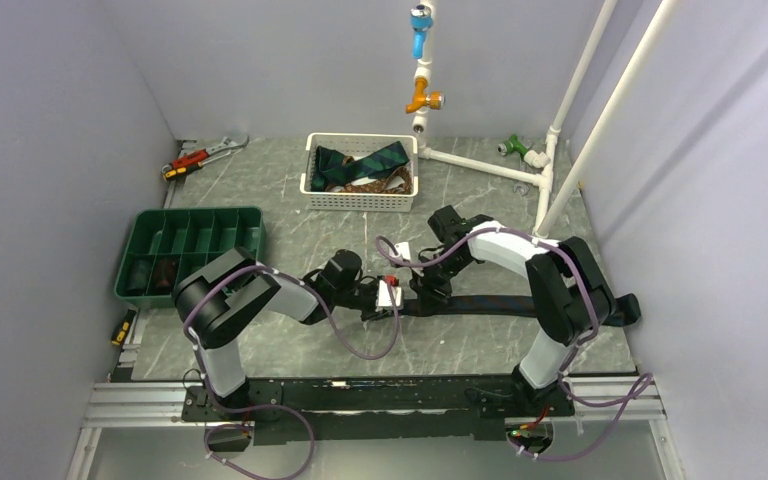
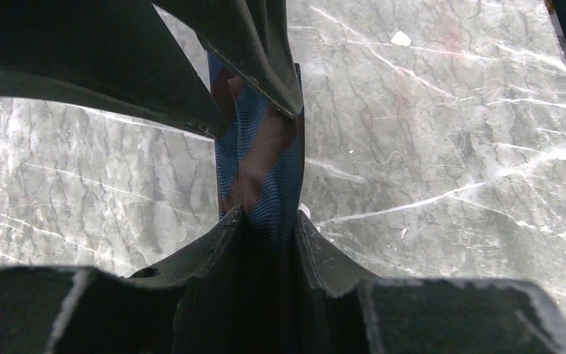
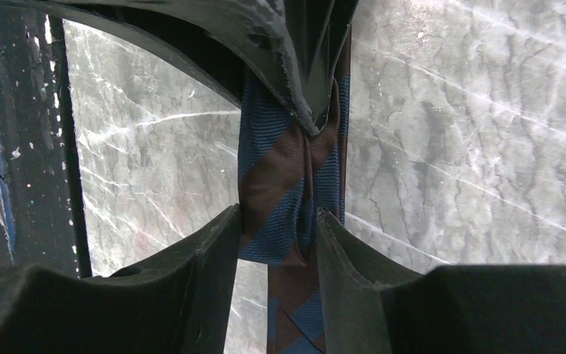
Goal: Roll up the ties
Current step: Roll the tie at the center of the board.
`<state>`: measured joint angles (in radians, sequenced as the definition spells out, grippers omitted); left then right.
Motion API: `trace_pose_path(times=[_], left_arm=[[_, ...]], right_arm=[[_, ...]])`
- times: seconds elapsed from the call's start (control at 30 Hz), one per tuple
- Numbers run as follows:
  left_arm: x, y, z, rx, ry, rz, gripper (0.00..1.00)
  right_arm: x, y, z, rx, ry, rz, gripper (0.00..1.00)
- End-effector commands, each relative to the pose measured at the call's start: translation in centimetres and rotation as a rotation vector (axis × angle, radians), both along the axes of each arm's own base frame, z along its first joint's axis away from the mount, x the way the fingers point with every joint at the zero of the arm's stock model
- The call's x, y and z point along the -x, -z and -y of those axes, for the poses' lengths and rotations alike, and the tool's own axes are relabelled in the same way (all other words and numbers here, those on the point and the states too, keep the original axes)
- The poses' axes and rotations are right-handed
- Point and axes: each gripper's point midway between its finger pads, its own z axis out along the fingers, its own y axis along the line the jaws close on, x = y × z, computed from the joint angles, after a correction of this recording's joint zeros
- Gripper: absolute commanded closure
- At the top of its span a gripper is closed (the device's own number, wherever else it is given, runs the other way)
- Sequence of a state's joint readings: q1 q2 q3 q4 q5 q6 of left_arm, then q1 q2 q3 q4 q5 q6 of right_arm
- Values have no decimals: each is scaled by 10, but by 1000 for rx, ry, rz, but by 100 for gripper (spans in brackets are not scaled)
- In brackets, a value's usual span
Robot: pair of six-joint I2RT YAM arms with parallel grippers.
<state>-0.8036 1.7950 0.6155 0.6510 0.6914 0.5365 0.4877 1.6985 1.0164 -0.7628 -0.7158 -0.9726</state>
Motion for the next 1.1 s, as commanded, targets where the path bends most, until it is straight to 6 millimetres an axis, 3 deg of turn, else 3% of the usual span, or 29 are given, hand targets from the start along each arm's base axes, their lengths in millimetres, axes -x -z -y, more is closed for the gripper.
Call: trace_pose_path(times=[0.0, 0.17, 0.27, 0.37, 0.4, 0.43, 0.5, 0.87, 0.97, 1.0, 1.07], left_arm=[[2, 17, -14, -79, -21, -28, 68], [9, 18, -18, -70, 8, -7, 70], [11, 20, -20, -80, 19, -10, 70], [13, 20, -20, -77, 33, 0, 70], [12, 20, -20, -76, 32, -1, 69], [12, 20, -20, -78, 30, -3, 69], [11, 19, -19, -75, 29, 0, 69], [6, 23, -26, -85, 4, -23, 71], [4, 23, -28, -86, 4, -17, 71], [3, 23, -27, -84, 4, -13, 68], [1, 16, -27, -67, -2, -4, 49]], right_arm=[[-4, 3, -7, -10, 0, -27, 54], [-8, 16, -2, 33, 17, -18, 52], [-8, 13, -1, 36, 5, -18, 51], [-6, 9, 0, 39, -16, -23, 36], [-5, 9, 0, 40, -25, -29, 24], [-6, 10, 0, 43, -26, -32, 18], [-8, 11, -1, 49, -25, -33, 16], [-11, 24, 8, 102, -25, 37, 62], [-8, 22, 7, 89, -24, 39, 67], [-8, 22, 7, 88, -25, 37, 67], [-6, 24, 8, 93, -28, 29, 67]])
